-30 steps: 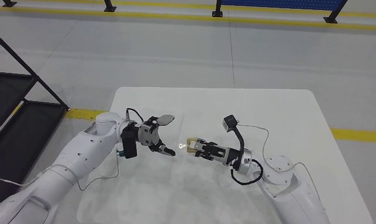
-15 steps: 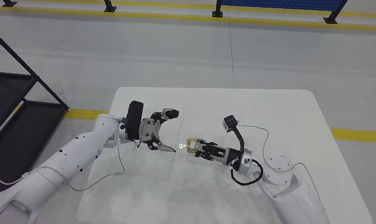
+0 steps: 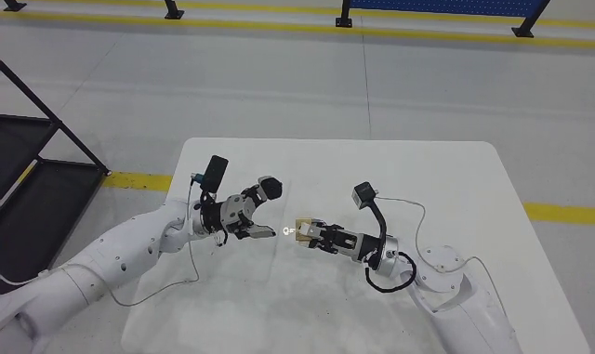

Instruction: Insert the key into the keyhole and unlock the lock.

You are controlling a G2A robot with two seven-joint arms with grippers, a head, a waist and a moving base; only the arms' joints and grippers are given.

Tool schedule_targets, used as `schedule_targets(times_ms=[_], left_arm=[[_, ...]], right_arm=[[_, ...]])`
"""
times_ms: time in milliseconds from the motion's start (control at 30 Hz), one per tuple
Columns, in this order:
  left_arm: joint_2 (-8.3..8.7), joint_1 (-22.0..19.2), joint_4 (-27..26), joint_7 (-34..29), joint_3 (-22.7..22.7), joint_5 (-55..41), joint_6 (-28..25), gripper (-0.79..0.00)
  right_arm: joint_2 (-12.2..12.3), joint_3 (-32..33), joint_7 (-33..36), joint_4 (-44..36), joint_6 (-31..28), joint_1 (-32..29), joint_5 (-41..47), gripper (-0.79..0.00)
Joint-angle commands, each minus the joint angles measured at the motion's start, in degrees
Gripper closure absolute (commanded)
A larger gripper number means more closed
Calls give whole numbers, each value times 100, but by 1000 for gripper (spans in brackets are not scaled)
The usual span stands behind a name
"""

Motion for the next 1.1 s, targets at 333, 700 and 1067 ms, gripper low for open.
schedule_targets(times_ms=[333, 700, 1067], left_arm=[[57, 177, -197, -1289, 153, -1899, 0, -785], [468, -168, -579, -6043, 503, -6945, 526, -785], [517, -247, -309, -8256, 290, -9390, 1540, -785]], right_arm=[[0, 0, 0, 0, 0, 0, 0, 0], [0, 0, 0, 0, 0, 0, 0, 0], [0, 0, 0, 0, 0, 0, 0, 0]])
